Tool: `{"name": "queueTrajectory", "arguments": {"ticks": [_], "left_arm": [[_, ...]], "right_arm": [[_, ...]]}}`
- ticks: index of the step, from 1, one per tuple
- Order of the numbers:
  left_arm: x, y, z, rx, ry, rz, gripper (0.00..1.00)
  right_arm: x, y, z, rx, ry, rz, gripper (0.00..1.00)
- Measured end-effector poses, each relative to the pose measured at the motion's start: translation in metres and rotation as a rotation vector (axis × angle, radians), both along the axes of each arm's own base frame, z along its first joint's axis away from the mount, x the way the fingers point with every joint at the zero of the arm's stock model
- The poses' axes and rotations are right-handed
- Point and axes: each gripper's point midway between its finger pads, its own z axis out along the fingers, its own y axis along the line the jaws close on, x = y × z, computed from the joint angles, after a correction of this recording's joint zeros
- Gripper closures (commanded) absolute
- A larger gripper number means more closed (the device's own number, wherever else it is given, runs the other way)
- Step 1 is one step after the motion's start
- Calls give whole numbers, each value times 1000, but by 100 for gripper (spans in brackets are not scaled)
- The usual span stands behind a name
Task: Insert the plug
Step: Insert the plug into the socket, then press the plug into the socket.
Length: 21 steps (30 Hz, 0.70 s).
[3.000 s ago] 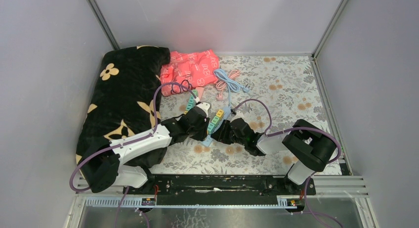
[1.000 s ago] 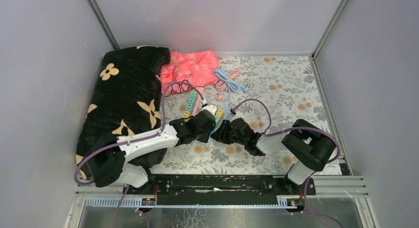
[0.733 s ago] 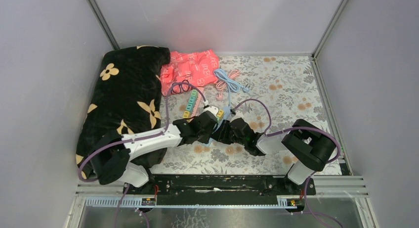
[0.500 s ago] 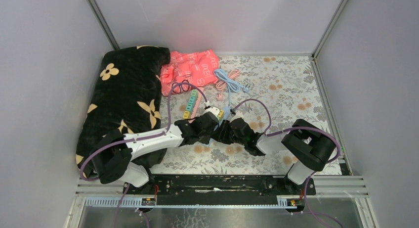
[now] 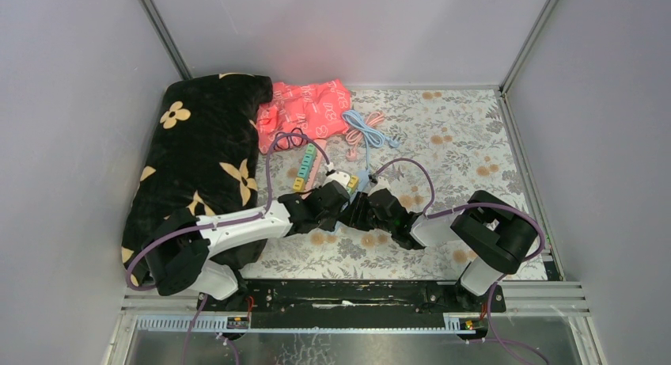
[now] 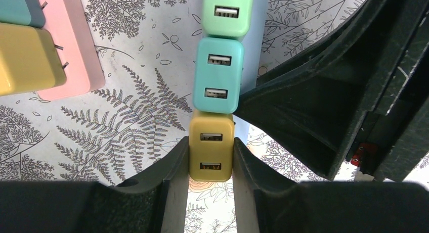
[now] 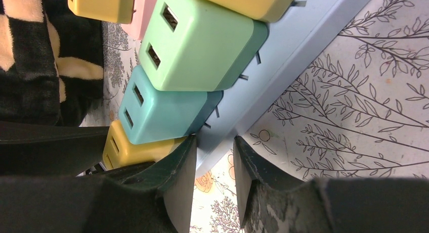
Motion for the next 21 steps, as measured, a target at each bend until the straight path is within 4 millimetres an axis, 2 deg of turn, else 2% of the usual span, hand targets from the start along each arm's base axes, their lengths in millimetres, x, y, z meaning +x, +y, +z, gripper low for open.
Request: {"name": "queueTrajectory", "arguments": {"ticks": [21], "left_arm": [[2, 1, -8, 7, 0, 34, 100]], "right_arm": [[-2, 0, 0, 65, 45, -51, 69]]}}
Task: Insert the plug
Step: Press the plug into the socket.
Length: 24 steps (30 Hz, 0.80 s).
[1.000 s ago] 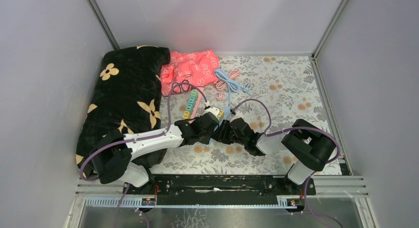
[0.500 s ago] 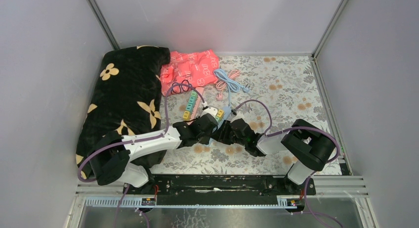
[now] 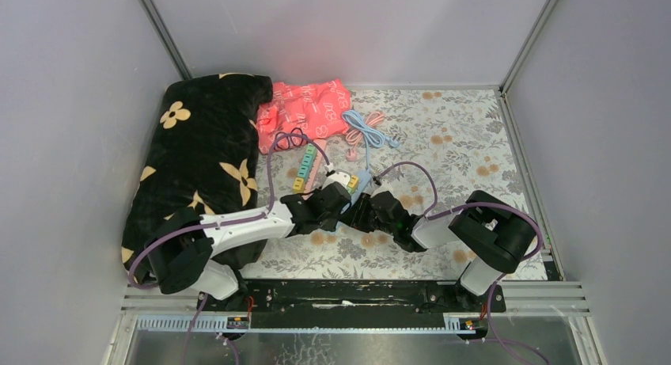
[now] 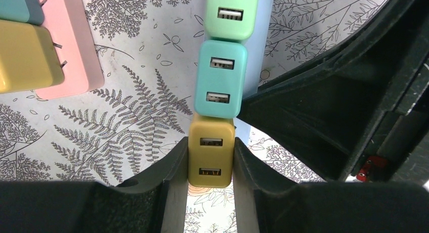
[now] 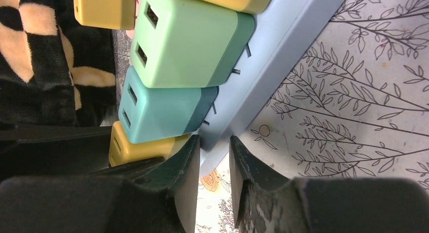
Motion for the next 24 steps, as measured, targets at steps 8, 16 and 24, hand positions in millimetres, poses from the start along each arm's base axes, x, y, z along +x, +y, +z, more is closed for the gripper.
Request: {"name": "queueTrajectory", "arguments": {"ticks": [8, 16, 24], "left_arm": [[0, -2, -6, 13, 16, -4, 100], [2, 0, -6, -2, 16, 5, 100], [3, 2, -5, -71, 49, 10, 100]], "right_arm": [[0, 0, 0, 4, 3, -6, 69], [0, 0, 0, 6, 3, -7, 69], [0, 0, 0, 10, 2, -6, 69]]}}
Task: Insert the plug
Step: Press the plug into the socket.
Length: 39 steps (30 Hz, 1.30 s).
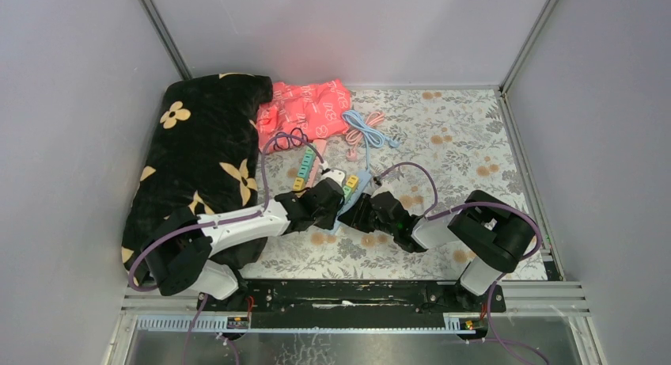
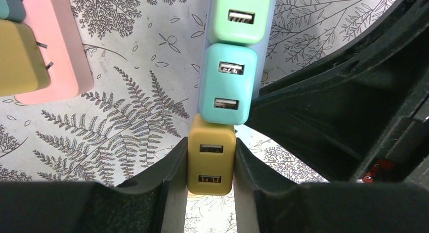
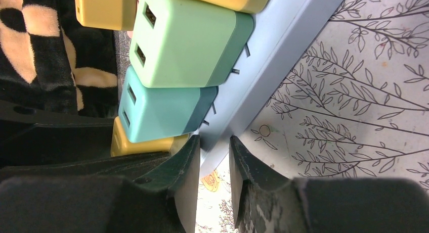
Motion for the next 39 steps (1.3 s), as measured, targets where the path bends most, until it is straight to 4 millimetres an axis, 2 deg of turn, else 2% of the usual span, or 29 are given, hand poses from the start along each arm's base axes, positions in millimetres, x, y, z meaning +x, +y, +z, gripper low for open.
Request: {"name": "queueTrajectory", "arguments": {"ticks": [25, 33, 39], "left_arm": [[-3, -4, -6, 129, -4, -16, 99], [-4, -4, -1, 106, -12, -4, 67], [-6, -1, 3, 77, -12, 23, 49]], "right_arm": [[0, 0, 0, 5, -1, 4, 69], [0, 0, 0, 5, -2, 5, 68], [0, 1, 1, 4, -12, 13, 68]]}}
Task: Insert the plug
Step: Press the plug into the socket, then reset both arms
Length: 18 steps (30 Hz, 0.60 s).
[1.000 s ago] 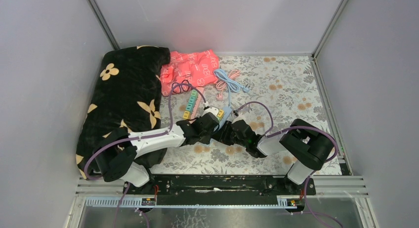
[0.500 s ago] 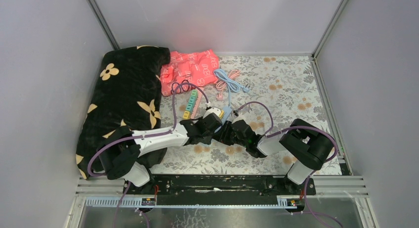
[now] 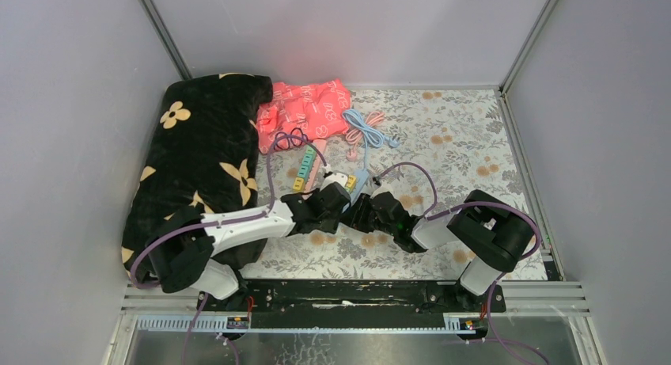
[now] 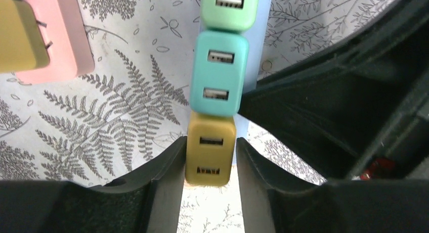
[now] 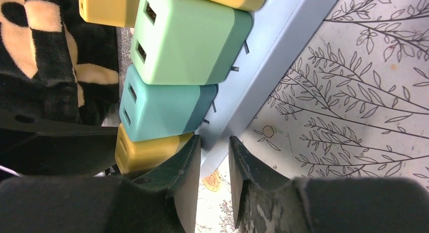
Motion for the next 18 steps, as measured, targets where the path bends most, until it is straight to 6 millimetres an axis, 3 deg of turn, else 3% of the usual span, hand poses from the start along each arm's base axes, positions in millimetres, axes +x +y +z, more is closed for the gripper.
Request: {"name": "queueTrajectory", "arguments": {"ticks": [5, 12, 18], "left_arm": [[-6, 0, 19, -74, -9, 19, 30], [-6, -1, 43, -151, -41, 40, 15], [0, 19, 60, -197, -63, 97, 3]], "right_arm": [[0, 0, 1, -7, -12, 8, 65], [-5, -5, 0, -40, -19, 27, 59], [-7, -15, 1, -81, -40, 23, 50]]}}
